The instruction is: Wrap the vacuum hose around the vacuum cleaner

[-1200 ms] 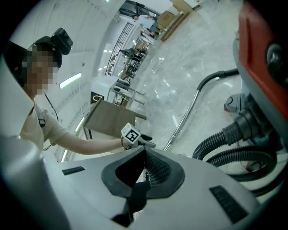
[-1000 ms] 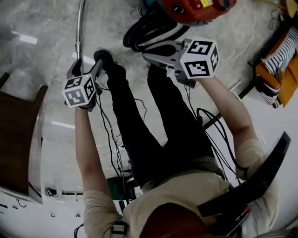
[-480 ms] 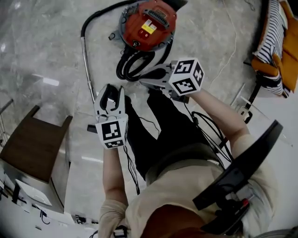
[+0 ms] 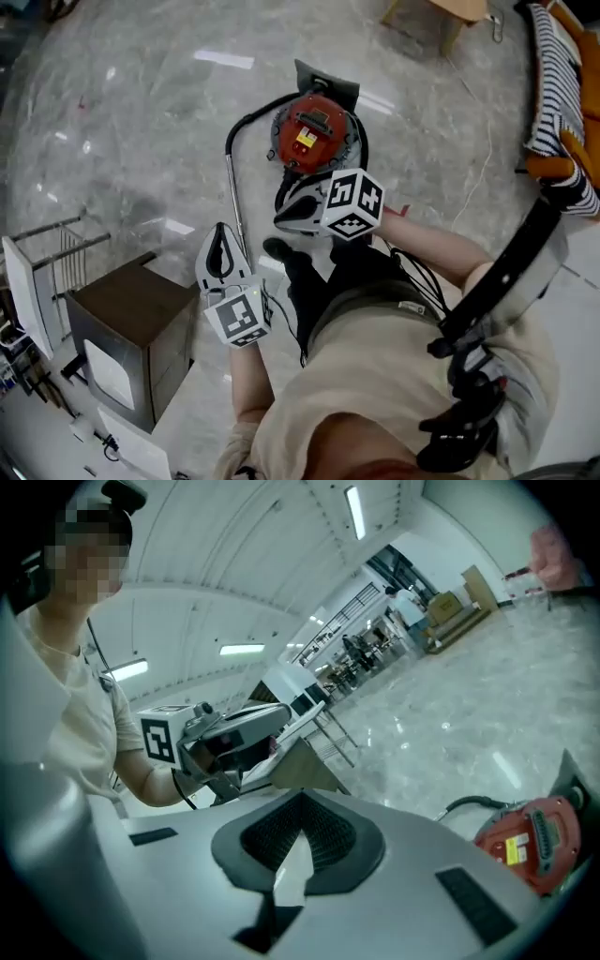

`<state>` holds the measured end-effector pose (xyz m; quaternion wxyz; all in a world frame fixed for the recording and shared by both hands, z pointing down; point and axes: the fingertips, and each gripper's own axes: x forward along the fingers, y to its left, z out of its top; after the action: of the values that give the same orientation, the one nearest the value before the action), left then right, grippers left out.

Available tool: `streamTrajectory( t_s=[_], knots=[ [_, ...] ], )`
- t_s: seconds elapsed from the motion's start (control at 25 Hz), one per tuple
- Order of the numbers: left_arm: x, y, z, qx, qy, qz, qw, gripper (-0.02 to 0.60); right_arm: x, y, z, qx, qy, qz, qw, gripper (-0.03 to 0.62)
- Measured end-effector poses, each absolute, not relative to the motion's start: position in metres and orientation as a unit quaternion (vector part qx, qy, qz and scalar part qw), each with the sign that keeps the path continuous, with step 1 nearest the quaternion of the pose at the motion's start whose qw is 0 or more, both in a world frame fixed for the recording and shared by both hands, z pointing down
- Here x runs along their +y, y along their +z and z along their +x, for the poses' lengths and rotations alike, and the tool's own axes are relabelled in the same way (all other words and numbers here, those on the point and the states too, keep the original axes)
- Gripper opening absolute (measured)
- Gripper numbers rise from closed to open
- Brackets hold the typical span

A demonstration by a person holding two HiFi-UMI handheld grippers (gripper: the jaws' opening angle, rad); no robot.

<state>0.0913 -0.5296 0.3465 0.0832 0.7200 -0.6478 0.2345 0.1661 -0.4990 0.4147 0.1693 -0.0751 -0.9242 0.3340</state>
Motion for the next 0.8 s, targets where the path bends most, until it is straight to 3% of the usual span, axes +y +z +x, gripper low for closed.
streamTrajectory(
  t_s=[0.2, 0.4, 0.6, 0.8],
  knots=[
    [-0.513, 0.283, 0.110, -0.633, 0.081, 0.743, 0.203, 0.006, -0.465, 0.346, 0.168, -0.932, 0.309, -0.127, 0.144, 0.003],
    [-0.454, 0.243, 0.112, -0.634, 0.131, 0.748, 0.147, 0.005, -0.419, 0.312, 0.160, -0.922, 0.326, -0.163, 0.131, 0.005],
    [-0.414, 0.240, 0.091, -0.664, 0.132, 0.722, 0.144, 0.005, -0.393, 0.301, 0.145, -0.925, 0.302, -0.180, 0.142, 0.004],
    [-0.405, 0.219, 0.069, -0.641, 0.151, 0.748, 0.083, 0.006, -0.389, 0.284, 0.123, -0.940, 0.287, -0.134, 0.127, 0.003]
  ],
)
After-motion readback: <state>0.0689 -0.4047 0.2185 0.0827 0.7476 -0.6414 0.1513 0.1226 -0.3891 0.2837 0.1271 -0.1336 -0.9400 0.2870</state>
